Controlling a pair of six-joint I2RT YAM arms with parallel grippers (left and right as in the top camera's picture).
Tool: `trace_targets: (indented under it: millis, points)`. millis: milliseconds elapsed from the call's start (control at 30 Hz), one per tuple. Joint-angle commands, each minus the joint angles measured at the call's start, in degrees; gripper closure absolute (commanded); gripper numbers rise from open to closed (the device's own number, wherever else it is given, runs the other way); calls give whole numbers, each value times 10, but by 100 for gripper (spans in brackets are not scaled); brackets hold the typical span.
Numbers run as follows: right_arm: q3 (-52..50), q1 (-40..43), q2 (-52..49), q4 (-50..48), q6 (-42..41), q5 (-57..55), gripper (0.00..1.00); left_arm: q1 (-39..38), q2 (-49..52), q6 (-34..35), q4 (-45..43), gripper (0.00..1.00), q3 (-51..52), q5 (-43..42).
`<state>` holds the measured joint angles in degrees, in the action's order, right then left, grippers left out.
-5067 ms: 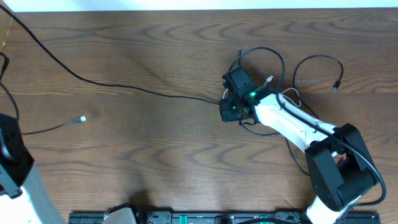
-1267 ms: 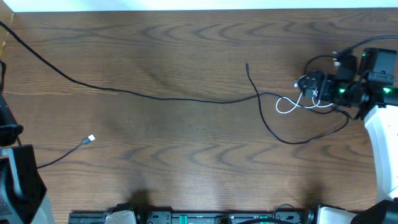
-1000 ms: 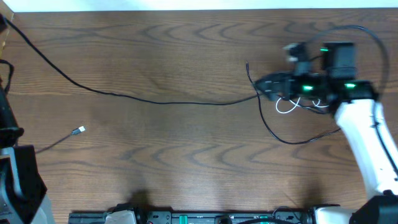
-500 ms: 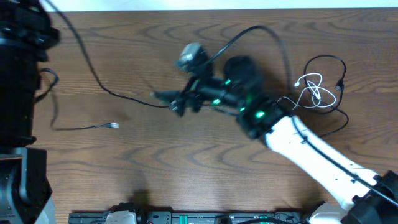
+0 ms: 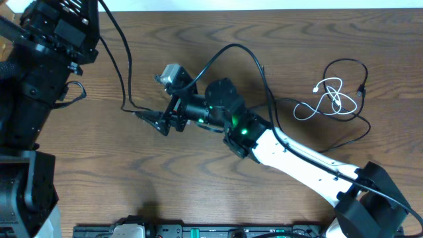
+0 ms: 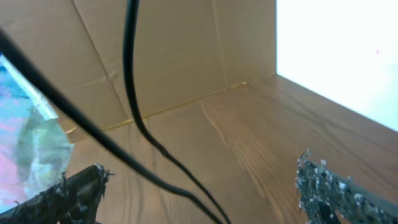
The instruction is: Untangle cables
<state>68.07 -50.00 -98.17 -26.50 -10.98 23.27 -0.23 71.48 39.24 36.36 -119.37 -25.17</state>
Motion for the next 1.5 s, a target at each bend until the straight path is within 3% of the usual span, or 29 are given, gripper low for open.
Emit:
trace_targets:
  millis: [0,500,600,667,700,800,933,1133,1467]
  points:
    - [6,-8,-12,-10,-12,-9,5,-2,1,7,5,92,-1,-14]
    - [6,-11,-33,-86,-70,-39,10,-2,4,61,28,93,-1,-49]
    - [6,-11,-34,-87,-70,-38,24,-2,4,61,30,92,-1,-49]
    - [6,-11,-35,-92,-70,-38,46,-2,4,61,31,93,-1,-51]
    - [6,-11,-34,-94,-71,-38,50,-2,4,61,32,93,-1,-56]
    - [6,-11,-35,-101,-79,-39,52,-2,4,66,35,92,-1,-72]
    - [6,-11,-35,-102,-79,-39,63,-2,4,74,35,92,-1,-90]
    - [6,-11,-35,-102,-78,-39,57,-2,4,94,39,93,-1,-123]
    - [6,-11,-35,-132,-68,-63,57,-2,3,111,39,93,-1,-153]
